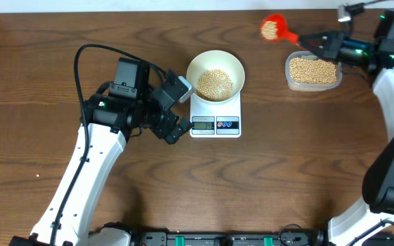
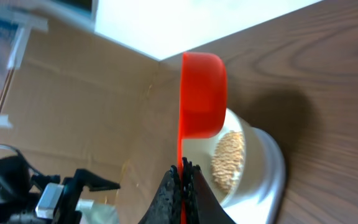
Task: Scoop item into bowl and weigh 50g on scale
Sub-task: 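Carry the filled scoop with the right gripper over the bowl, then tilt the scoop with the right gripper to pour beans into bowl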
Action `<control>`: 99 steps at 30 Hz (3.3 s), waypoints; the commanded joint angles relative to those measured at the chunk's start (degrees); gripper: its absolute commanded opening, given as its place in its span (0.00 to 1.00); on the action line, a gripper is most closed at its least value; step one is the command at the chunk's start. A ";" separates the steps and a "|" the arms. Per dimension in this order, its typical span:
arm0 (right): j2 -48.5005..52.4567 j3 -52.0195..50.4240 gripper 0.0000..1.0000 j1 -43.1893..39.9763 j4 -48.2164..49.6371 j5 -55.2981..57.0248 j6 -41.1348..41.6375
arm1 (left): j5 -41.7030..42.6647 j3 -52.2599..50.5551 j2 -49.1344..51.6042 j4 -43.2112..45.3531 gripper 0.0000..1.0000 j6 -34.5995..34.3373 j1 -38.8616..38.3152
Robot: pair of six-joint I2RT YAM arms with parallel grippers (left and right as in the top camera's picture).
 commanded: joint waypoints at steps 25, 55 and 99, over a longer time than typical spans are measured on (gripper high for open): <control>0.63 0.39 0.01 20.04 -8.66 16.70 -25.97 | -0.15 1.14 -0.50 -0.13 0.94 -0.50 -0.11; 0.61 0.42 0.01 27.47 -12.87 41.07 -39.12 | -0.13 1.14 -0.50 -0.13 0.94 -0.50 -0.11; -0.96 0.50 0.01 27.63 -12.24 38.60 -35.41 | -0.13 1.14 -0.50 -0.13 0.94 -0.50 -0.11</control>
